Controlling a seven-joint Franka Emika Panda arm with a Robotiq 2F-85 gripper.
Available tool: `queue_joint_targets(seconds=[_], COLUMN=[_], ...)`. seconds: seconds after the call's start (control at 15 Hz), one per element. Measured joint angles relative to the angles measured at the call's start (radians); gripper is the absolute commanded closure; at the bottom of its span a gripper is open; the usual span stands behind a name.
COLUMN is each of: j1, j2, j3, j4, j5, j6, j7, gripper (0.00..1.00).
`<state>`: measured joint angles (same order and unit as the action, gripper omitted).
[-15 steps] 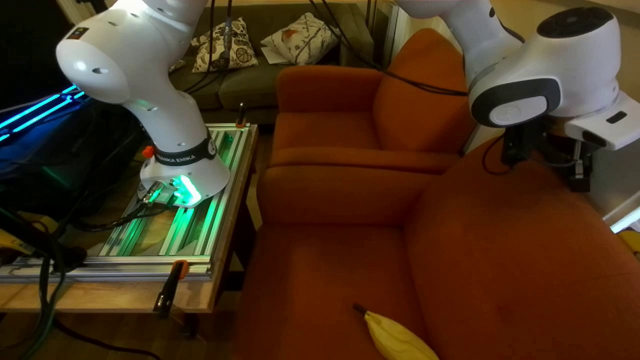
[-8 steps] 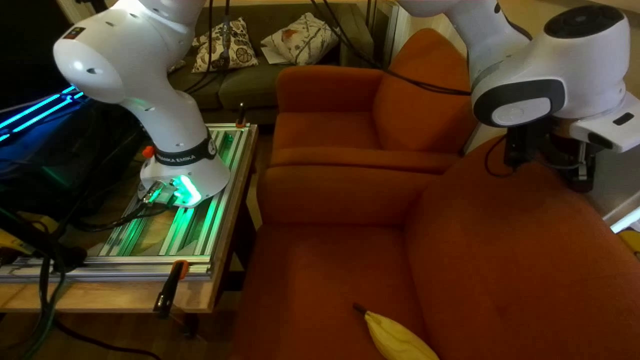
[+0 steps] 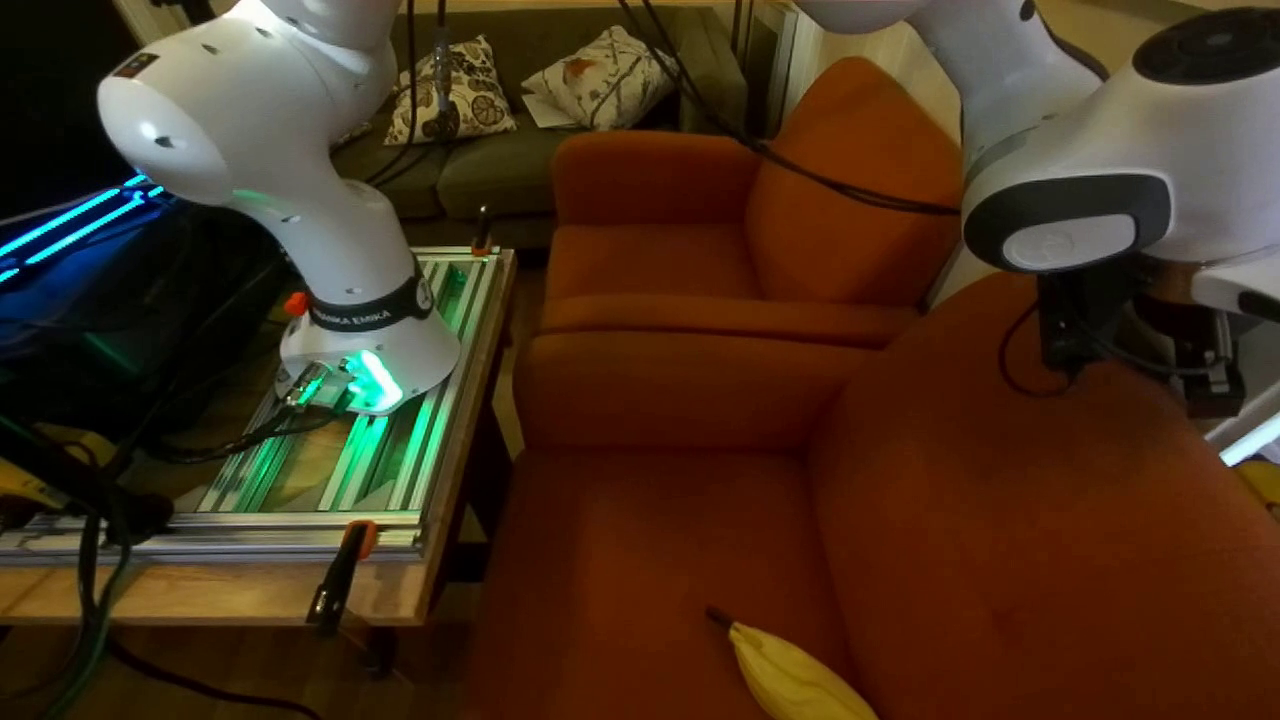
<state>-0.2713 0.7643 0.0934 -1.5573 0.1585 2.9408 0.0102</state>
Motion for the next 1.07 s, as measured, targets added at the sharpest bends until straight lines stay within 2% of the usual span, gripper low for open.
queue_joint_targets(seconds=[0.07, 0.13, 0.53, 0.87, 1.07], j1=[-0.008, -0.016, -0.053, -0.039, -0.01], j2=[-0.003, -0.01, -0.098, -0.192, -0.229], j3=[0.009, 0.022, 0.116, 0.125, 0.109], j4=[-0.003, -0.008, -0.055, -0.134, -0.191], j5=[0.0, 0.0, 0.0, 0.0, 0.0], j6=[-0.008, -0.019, -0.137, -0.204, -0.2], j7=[-0.011, -0.024, -0.17, -0.294, -0.309], gripper=[0.02, 0.0, 0.0, 0.0, 0.0])
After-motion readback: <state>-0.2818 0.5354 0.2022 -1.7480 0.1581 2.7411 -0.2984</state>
